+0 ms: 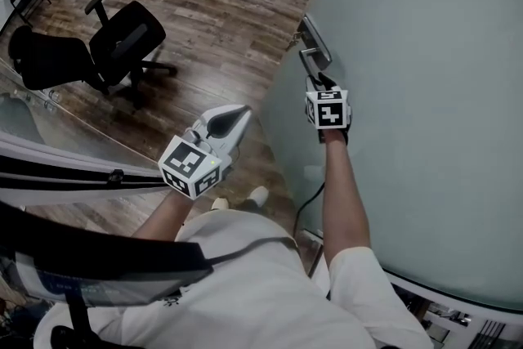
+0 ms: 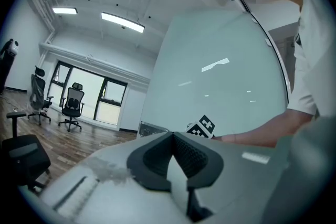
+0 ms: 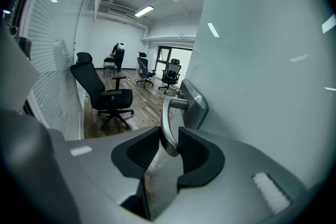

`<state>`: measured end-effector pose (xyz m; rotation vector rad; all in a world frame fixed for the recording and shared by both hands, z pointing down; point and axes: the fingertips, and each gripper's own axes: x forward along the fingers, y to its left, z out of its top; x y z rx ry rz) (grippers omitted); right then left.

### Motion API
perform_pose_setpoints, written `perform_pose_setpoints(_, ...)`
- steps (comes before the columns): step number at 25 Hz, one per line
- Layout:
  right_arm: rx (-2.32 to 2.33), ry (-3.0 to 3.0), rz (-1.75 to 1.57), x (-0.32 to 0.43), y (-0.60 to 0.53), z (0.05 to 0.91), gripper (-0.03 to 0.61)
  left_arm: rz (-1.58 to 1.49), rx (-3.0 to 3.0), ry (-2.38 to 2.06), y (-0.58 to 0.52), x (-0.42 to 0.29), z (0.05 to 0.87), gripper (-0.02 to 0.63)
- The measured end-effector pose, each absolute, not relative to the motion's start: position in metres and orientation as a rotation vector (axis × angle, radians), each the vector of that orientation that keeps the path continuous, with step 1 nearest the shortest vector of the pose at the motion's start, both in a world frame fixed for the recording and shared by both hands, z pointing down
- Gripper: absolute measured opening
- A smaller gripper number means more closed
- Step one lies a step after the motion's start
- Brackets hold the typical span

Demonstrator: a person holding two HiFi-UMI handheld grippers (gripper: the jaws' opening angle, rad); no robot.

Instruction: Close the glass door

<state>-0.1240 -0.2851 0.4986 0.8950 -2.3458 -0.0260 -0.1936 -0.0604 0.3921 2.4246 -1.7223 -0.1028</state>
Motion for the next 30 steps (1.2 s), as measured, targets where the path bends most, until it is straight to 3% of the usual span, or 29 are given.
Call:
perform_pose_setpoints(20, 0.779, -2.39, -0.066, -0.164, -0.188, 0.489, 0.124, -0.14, 2.387, -1.761, 0.03, -0.214, 0.389, 0.0)
perform_pose_setpoints(30, 0.69, -2.436, -0.097, -0.17, -0.147, 0.498, 0.12, -0.132, 2.297, -1.89, 0.07, -0.19, 0.394, 0.0)
